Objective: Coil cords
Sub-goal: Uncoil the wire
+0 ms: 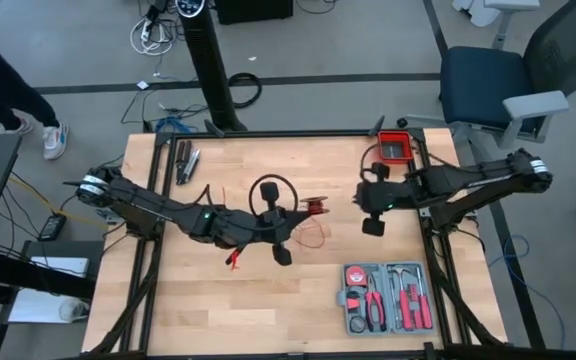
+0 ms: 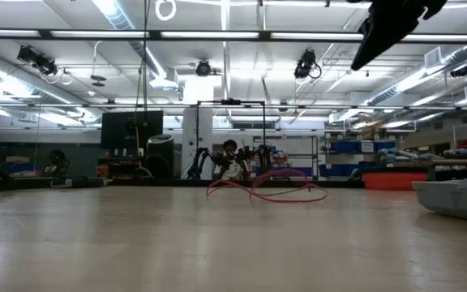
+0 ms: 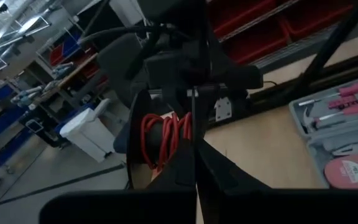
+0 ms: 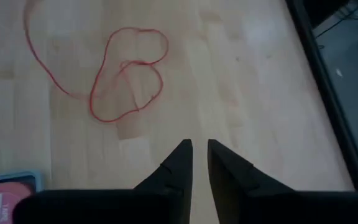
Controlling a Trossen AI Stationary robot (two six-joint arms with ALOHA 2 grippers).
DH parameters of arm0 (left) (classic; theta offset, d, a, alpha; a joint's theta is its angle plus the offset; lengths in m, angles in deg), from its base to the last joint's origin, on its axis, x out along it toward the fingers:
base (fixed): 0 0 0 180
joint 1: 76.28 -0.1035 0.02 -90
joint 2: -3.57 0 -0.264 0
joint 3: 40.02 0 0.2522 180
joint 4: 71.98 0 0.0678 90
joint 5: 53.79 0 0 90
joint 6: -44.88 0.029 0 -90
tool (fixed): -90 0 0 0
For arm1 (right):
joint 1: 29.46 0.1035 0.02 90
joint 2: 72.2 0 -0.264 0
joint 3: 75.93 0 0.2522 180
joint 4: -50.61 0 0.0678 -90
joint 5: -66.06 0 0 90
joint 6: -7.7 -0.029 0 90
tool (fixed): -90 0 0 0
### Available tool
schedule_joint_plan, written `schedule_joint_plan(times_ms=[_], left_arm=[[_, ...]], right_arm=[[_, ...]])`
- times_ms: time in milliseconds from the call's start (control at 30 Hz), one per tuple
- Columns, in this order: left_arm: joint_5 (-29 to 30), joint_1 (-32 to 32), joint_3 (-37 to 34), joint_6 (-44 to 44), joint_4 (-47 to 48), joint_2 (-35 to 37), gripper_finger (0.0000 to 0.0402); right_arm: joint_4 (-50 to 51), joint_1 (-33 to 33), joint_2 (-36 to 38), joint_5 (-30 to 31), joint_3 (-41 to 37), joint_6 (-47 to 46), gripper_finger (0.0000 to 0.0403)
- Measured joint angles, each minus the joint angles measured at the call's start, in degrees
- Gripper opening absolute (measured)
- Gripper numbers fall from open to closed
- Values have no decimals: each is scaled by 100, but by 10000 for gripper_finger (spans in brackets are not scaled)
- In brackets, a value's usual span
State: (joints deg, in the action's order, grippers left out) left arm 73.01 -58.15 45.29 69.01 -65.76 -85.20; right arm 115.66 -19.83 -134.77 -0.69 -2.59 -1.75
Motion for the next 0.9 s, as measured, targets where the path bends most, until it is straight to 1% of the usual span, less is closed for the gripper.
schedule_joint_plan(times_ms=[100,200,367,567,633,700,767,900], left_arm=[[-29,26,0,0,160,1,0],[-79,68,0,139,485,-1,0],[-14,194,-7,538,903,-3,0],[37,350,-7,863,957,-3,0],[48,376,-7,883,951,-3,0],[48,381,-9,887,943,-3,0],[48,394,-9,901,948,-3,0],[71,514,-9,1252,1057,-4,0]], right_arm=[[-228,10,227,210,4,81,52],[-717,131,405,229,2,417,51],[-1839,600,480,22,7,1205,52],[-3042,989,165,-30,-126,2096,53],[-3469,1041,21,56,-201,2404,52],[-3781,1108,-102,284,-263,2718,52],[-3994,1188,-201,367,-305,3016,53],[-4136,1348,-286,380,-314,3352,52]])
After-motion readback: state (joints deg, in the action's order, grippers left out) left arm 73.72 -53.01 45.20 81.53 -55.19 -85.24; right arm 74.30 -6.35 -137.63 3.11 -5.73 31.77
